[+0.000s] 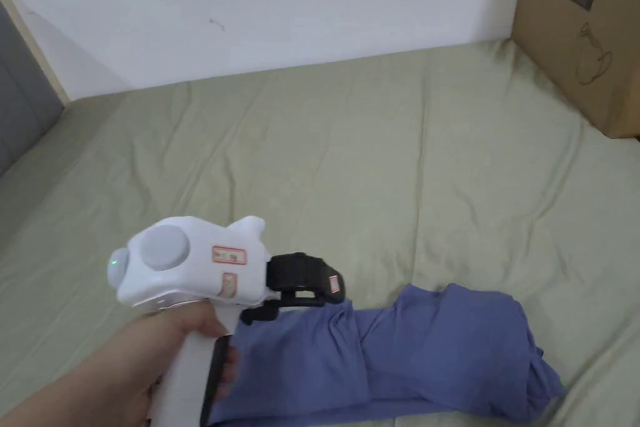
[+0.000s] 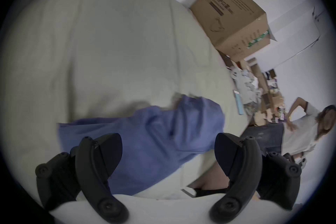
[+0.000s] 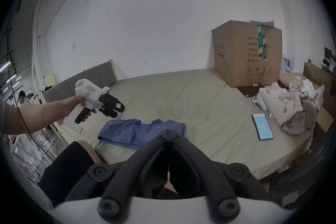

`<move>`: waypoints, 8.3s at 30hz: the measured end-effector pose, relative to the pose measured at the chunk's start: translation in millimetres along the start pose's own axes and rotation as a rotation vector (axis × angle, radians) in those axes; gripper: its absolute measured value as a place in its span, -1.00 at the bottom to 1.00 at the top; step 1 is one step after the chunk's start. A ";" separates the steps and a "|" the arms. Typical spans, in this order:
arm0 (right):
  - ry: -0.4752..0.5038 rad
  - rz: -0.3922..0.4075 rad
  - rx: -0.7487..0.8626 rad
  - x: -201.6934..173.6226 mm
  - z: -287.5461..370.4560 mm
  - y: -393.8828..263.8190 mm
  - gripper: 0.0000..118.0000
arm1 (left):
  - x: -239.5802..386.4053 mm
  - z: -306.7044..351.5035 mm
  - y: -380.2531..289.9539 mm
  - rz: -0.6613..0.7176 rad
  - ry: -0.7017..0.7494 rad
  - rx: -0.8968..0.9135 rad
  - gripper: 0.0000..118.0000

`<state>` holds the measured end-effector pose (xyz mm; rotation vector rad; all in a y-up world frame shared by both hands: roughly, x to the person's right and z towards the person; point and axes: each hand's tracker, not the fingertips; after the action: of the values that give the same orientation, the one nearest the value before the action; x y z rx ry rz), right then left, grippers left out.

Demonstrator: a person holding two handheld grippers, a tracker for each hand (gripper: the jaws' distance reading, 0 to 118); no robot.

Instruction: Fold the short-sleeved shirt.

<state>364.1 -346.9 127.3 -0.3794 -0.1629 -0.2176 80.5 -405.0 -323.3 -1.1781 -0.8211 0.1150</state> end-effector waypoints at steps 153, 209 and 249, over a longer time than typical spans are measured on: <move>0.305 0.054 -0.383 -81.0 -237.6 -35.5 -1.00 | -266.2 106.7 -21.5 -0.019 0.244 -0.015 -0.65; -0.245 0.173 0.252 -68.6 -111.1 55.6 -1.00 | 113.7 112.7 -147.8 -0.410 0.556 1.065 -1.00; -0.208 0.097 0.261 -83.7 -115.9 51.2 1.00 | 106.7 106.9 -141.9 -0.372 0.565 0.976 1.00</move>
<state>309.3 -329.9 -13.3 -0.1489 -0.3727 -0.0591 43.7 -329.3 -133.9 -0.0995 -0.3665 -0.1185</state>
